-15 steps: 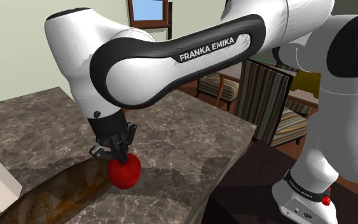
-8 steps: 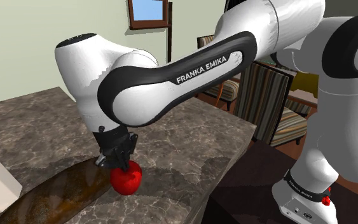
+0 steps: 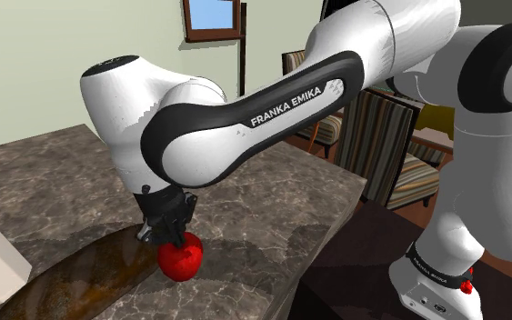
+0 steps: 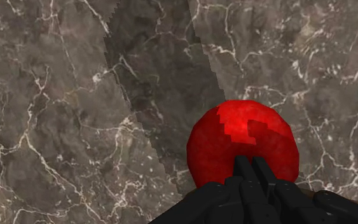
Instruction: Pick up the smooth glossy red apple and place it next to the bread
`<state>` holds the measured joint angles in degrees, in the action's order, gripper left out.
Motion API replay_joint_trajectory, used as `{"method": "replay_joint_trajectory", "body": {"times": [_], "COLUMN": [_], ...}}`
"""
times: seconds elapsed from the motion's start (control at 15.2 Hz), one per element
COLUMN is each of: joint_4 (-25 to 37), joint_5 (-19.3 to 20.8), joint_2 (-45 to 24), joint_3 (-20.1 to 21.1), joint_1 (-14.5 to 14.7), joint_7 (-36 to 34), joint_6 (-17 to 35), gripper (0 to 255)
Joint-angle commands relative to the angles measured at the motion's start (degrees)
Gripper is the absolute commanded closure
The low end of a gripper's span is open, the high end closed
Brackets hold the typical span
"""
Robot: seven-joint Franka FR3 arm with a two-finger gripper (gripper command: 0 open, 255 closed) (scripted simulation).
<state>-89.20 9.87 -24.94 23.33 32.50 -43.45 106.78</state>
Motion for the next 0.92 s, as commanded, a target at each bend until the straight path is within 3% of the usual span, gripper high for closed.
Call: {"method": "replay_joint_trajectory", "body": {"times": [0.0,0.33,0.59,0.86], "joint_4": [0.01,0.01,6.86,6.86], "joint_5": [0.00,0.00,-0.39,-0.39], "joint_2": [0.00,0.00,0.35,0.35], "joint_3": [0.00,0.00,0.28,0.28], "joint_1": [0.00,0.00,0.55,0.55], "joint_7": [0.00,0.00,0.42,0.42], "joint_6": [0.01,0.01,-7.11,-7.11], "gripper": [0,0,0,0]}}
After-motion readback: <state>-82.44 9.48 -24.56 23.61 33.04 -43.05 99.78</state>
